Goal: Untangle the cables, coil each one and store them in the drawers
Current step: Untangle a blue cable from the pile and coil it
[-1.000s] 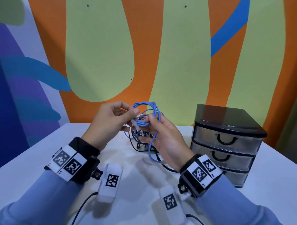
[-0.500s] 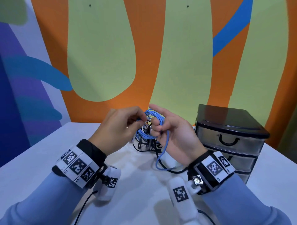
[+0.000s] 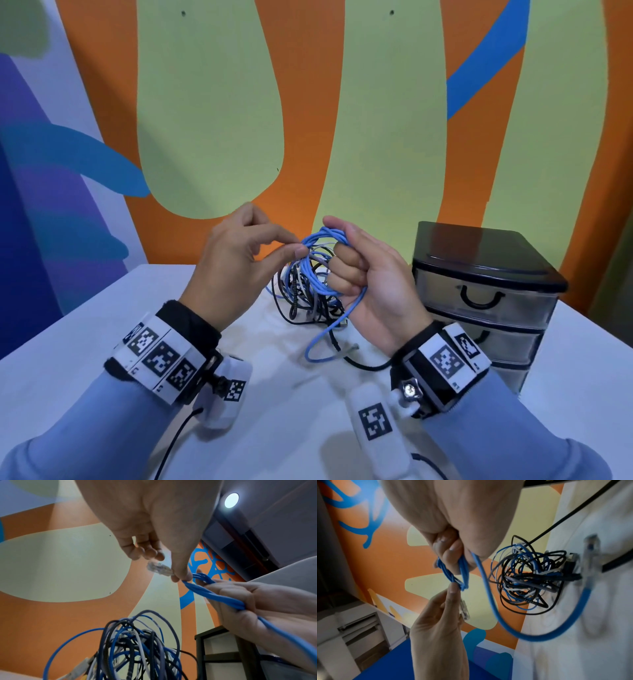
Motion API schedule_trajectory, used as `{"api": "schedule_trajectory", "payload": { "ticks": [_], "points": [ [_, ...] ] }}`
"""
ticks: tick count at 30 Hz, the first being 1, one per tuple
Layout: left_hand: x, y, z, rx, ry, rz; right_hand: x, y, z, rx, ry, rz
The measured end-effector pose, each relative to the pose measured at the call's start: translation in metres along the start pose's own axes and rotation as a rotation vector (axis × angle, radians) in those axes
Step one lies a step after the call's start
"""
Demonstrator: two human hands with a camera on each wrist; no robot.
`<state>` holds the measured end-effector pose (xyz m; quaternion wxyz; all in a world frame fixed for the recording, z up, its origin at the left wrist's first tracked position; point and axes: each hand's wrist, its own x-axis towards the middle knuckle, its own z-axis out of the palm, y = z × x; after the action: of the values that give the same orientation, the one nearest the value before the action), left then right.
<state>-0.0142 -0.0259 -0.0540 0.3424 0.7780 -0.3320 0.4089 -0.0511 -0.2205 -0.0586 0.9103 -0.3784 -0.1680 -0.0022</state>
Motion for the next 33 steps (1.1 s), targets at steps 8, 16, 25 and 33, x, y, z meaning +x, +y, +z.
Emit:
{"api": "schedule_trajectory", "payload": {
  "ticks": [8,16,25,33],
  "points": [
    [-0.005,0.009,0.009,-0.265,-0.293,-0.268,0.000,0.005,0.001,-0.073,0.015,-0.096],
    [-0.004,-0.001,0.004,-0.040,-0.230,-0.127,0.004,-0.005,-0.010,-0.365,-0.023,-0.002],
    [-0.002,0.005,0.000,-0.325,-0.367,-0.372,0.009,0.001,-0.014,-0.383,0.110,-0.110],
    [-0.004,0.001,-0.011,-0.558,-0.792,-0.495,0.010,-0.003,-0.010,-0.067,0.160,-0.167]
  ]
}}
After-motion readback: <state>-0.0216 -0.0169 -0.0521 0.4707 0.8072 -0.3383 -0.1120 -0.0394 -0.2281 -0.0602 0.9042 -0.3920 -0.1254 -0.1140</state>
